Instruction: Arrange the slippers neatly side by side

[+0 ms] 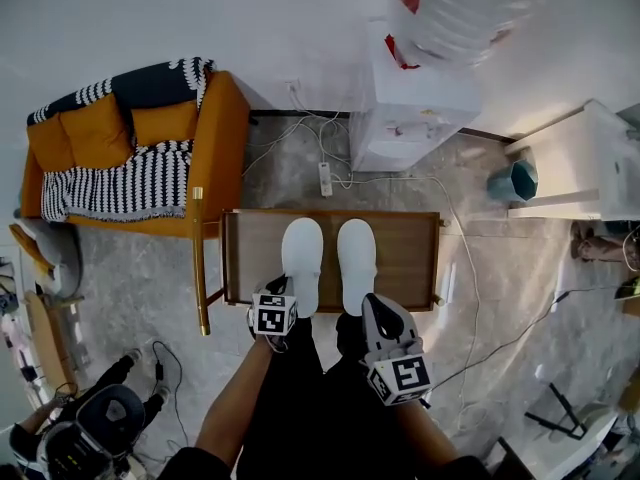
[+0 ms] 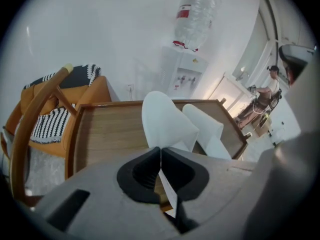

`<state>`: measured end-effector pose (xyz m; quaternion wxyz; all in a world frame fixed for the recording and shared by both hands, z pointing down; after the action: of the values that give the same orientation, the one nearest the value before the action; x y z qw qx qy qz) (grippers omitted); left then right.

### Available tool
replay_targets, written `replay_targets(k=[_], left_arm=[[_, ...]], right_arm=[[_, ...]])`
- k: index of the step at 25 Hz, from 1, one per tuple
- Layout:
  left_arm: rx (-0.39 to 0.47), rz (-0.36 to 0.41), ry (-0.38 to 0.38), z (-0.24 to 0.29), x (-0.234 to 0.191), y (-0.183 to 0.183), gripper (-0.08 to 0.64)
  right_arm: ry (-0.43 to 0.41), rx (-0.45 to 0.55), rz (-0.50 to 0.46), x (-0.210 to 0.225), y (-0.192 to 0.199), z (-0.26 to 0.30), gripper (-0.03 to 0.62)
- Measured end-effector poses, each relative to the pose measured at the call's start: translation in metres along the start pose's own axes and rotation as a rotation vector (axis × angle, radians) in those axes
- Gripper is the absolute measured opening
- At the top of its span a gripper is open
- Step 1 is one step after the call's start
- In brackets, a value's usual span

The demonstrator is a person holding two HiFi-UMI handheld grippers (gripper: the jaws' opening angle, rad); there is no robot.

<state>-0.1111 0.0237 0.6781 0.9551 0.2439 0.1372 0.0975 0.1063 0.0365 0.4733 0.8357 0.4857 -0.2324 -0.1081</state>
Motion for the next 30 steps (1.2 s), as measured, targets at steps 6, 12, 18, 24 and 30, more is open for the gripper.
replay_targets(k=[6, 12, 18, 24, 30], left_arm=[[-0.010, -0.143, 0.067, 0.017, 0.009, 0.013, 0.018], [-0.033, -0.137, 0.109, 0.037, 0.017, 0.017, 0.018], [-0.050, -0.113, 0.123, 0.045, 0.019, 0.015, 0.018], [-0.078, -0.091, 0.134, 0.051, 0.019, 0.017, 0.018], [-0.121, -0.079, 0.172, 0.060, 0.022, 0.023, 0.020]], right_arm=[[-0.001, -0.003, -0.006, 0.003, 0.000, -0.003, 0.012], [0.019, -0.014, -0.003, 0.012, 0.002, -0.009, 0.012], [0.037, -0.022, 0.001, 0.018, 0.005, -0.011, 0.012], [0.051, -0.023, 0.005, 0.020, 0.005, -0.008, 0.012], [0.067, -0.031, 0.010, 0.025, 0.008, -0.007, 0.012]])
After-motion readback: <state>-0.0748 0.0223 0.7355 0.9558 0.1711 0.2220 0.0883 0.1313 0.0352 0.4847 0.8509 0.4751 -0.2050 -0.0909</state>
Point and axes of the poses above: the fingertips, and each gripper's own axes: z forward along the fingers, x to its right, y out of its underside, the point moved 6 cm from there along -z, backward along the fingers, and after that the axes turned 2 degrees about x, right-handed, at the moved point
